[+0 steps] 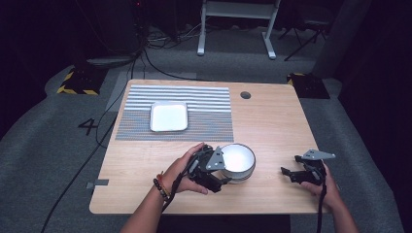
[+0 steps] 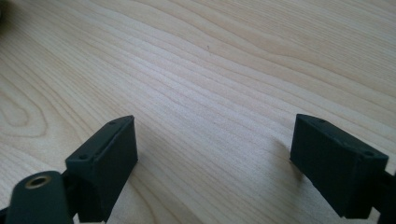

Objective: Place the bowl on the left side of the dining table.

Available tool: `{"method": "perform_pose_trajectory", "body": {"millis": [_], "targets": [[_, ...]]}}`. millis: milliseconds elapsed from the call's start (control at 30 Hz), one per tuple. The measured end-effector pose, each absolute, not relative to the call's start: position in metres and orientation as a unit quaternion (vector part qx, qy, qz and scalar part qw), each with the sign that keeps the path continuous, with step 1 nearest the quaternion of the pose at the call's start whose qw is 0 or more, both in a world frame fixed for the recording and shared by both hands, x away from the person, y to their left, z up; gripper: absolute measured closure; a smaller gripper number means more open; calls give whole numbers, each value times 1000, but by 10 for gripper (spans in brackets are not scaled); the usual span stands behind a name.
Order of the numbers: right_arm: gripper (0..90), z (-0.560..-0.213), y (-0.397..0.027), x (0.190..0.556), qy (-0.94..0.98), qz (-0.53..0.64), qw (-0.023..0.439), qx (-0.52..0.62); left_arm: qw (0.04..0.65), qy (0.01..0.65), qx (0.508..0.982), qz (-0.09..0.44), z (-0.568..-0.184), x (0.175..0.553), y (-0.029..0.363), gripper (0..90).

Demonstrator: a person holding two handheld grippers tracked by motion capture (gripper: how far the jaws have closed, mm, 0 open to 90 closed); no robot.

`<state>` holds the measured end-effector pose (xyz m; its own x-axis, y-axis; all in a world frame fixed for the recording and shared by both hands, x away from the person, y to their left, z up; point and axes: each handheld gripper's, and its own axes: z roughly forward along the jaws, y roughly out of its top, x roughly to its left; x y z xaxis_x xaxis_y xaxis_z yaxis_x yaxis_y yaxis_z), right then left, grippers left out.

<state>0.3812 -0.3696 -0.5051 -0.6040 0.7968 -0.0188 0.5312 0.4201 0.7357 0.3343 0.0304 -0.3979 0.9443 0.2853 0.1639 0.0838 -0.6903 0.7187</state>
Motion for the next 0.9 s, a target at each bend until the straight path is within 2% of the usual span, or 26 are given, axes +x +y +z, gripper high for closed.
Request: {"method": "perform_pose_trajectory", "body": {"millis": [267,467,700,900], "targets": [[148,-505,-370,381,822,356,187,404,377,82,914,124,-398,335,19,212],[149,-505,-370,381,822,356,186,404,364,72,922,112,-401,338,9,275],[149,-505,-370,381,822,356,186,404,344,65,933,86,-409,344,-3,310],[149,-505,-370,381,822,356,187,404,328,59,941,61,-417,352,-11,280]]}}
